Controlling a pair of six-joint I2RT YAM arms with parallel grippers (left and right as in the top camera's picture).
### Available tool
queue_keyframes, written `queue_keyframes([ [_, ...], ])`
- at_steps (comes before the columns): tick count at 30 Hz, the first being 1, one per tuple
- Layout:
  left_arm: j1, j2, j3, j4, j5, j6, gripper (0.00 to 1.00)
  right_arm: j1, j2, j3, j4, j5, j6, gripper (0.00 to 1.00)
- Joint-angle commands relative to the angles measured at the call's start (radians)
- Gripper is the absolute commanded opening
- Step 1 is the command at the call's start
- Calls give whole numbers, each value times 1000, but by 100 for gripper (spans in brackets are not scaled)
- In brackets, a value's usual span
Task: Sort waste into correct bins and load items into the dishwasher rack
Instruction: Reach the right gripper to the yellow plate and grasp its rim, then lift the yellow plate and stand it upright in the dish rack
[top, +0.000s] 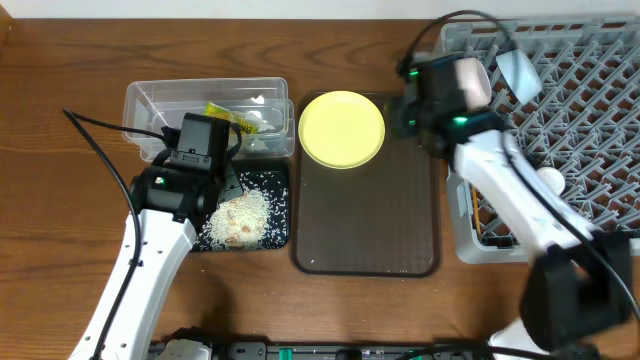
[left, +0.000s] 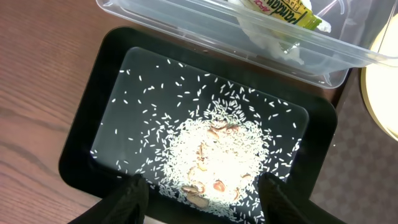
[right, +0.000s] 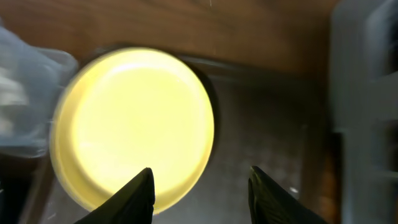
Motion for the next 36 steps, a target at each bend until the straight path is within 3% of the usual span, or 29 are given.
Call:
queue_keyframes([
  [1,5,6,8,-2,-2,-16,60,39,103,7,31,97,119,46],
  [8,5,6,8,-5,-2,-16,60,55,252,7,34,98,205,42],
  [13,5,6,8,-15,-2,-16,60,54,260,7,-24,101,213,24],
  [15,5,6,8,-15,-2,-16,60,53,251,7,-47,101,212,9],
  [17,5,5,8,-15,-2,-16,60,51,237,7,-78,101,212,1],
  [23,5,6,8,-15,-2,-16,60,11,124,8,-142,107,206,1],
  [28,5,6,8,-16,-2,-16,60,-68,-60,8,-150,118,116,1],
  [32,5,6,8,-15,-2,-16,60,-150,-201,8,-146,251,32,1],
  [36,5,6,8,-15,-2,-16,60,-234,-299,8,-111,447,-166,1],
])
